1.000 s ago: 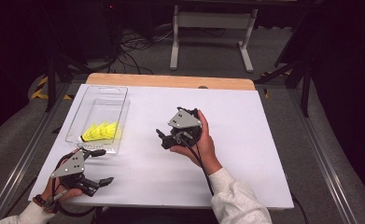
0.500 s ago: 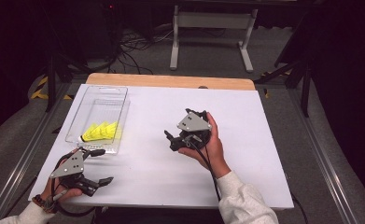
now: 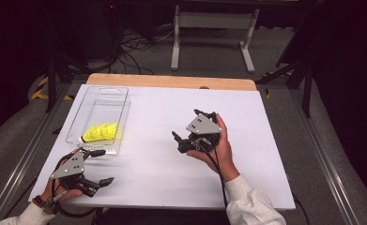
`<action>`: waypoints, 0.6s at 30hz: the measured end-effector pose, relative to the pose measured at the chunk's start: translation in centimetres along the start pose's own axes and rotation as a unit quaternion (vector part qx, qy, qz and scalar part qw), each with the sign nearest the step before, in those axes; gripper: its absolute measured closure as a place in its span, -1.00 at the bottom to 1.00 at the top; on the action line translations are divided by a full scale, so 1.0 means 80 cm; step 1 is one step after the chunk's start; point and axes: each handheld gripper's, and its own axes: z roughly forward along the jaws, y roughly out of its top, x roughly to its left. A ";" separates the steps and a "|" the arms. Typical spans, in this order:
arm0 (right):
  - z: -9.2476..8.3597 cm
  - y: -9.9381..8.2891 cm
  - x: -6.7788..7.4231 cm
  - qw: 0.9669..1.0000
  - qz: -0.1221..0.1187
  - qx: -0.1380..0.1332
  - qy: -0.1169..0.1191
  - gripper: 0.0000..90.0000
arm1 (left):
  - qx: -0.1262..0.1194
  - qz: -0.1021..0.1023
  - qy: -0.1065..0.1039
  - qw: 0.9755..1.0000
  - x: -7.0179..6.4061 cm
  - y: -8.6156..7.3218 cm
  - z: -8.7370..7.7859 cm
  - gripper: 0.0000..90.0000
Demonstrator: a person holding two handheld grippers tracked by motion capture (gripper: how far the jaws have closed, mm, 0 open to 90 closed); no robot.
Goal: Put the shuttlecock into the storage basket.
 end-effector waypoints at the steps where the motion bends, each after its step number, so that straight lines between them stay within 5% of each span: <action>1: -0.001 0.000 0.000 1.000 -0.001 0.001 0.000 -0.91 | 0.001 0.002 0.001 1.000 0.000 0.000 0.000 -0.85; 18: -0.014 -0.013 0.000 1.000 -0.005 0.012 0.002 -0.91 | 0.000 0.001 0.002 1.000 0.000 0.000 0.000 -0.85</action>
